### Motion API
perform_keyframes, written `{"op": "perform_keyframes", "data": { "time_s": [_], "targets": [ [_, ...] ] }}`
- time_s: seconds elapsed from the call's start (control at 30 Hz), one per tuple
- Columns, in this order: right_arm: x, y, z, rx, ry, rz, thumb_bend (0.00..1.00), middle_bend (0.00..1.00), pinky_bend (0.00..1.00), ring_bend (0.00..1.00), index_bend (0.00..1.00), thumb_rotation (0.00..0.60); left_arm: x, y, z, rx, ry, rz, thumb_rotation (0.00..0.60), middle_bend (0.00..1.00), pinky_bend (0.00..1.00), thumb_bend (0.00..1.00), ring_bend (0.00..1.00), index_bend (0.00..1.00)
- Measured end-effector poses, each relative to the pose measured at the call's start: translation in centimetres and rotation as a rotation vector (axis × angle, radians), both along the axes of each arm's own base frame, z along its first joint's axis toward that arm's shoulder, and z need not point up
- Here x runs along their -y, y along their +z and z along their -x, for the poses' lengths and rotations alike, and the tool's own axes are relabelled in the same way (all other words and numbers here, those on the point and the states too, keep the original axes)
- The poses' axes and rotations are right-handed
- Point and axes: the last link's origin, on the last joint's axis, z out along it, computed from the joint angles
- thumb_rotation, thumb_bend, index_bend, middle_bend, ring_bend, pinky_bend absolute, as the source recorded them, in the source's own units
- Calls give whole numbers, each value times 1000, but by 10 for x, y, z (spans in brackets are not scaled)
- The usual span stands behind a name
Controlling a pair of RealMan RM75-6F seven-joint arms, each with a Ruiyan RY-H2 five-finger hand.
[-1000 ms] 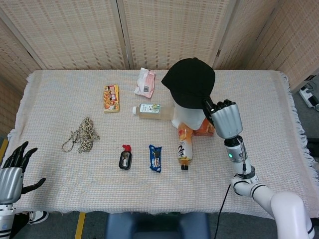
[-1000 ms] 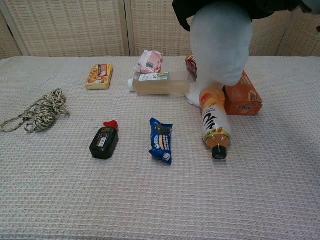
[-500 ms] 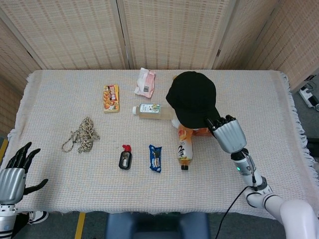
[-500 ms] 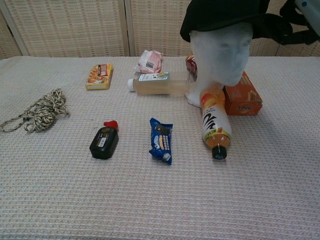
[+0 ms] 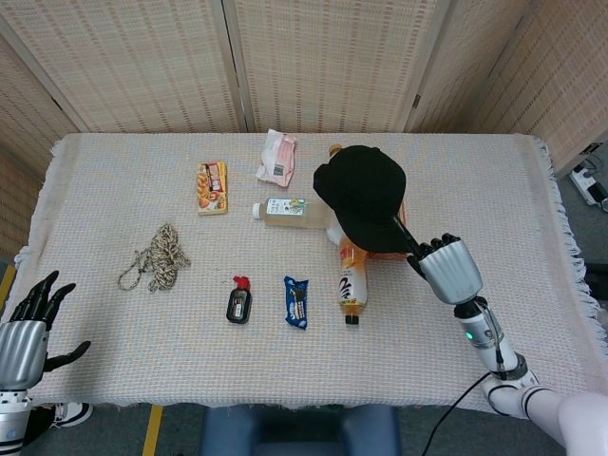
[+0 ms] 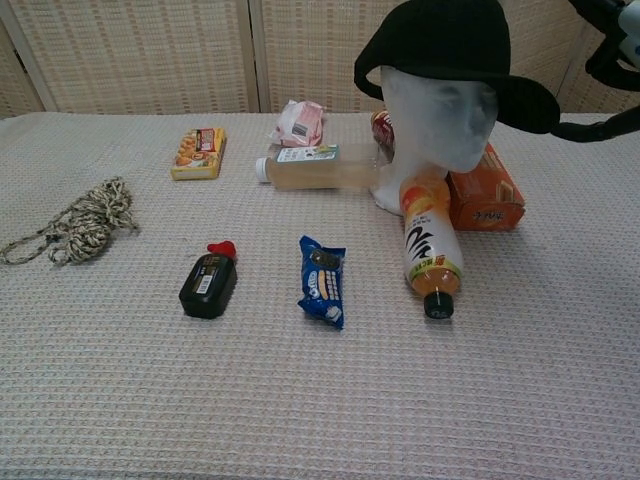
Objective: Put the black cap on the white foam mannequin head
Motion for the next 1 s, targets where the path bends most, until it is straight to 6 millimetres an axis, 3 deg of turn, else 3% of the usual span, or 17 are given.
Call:
{"op": "perform_keyframes", "data": {
  "time_s": [0.17,0.27,0.33,0.4,0.47,0.53,0.63,0.73,0.9,1.0],
  "targets": [
    [-22,9,6,51,-17,-52,0,1000,1000,1000,0,578,0,0,0,-2,1,-4,600,62,249,105,104,195],
    [-41,28,14,67,-13,-41,0,1000,1000,996,8,536,0,0,1,-9,3,-5,600,62,249,105,104,195],
    [-53,41,20,60,-18,-10,0,979,1000,945,65,504,0,-1,1,-15,1,-1,600,62,248,105,103,195],
    [-64,46,25,71,-60,5,0,851,988,800,112,475,1,-2,0,-20,-2,11,600,68,248,105,101,195],
    [-73,49,29,97,-118,5,0,700,876,653,95,472,1,-2,1,-23,-1,31,600,84,246,105,90,195],
    [-84,51,33,141,-207,-7,0,442,592,389,38,475,1,-3,2,-27,3,47,600,93,240,105,67,196],
    [-99,54,43,185,-378,-52,0,110,286,63,0,478,-2,-4,1,-27,-5,60,600,94,233,104,42,193],
    [-115,62,62,166,-566,-107,0,8,122,0,0,493,-1,-6,-2,-24,-30,64,600,94,226,85,41,184],
    [-144,85,87,99,-728,-121,0,0,51,0,0,507,0,-9,-2,-38,-70,71,600,94,218,63,40,182],
    [-145,90,90,120,-748,-141,0,0,39,0,0,503,0,-10,-2,-56,-82,66,600,93,217,64,38,182]
  ]
}}
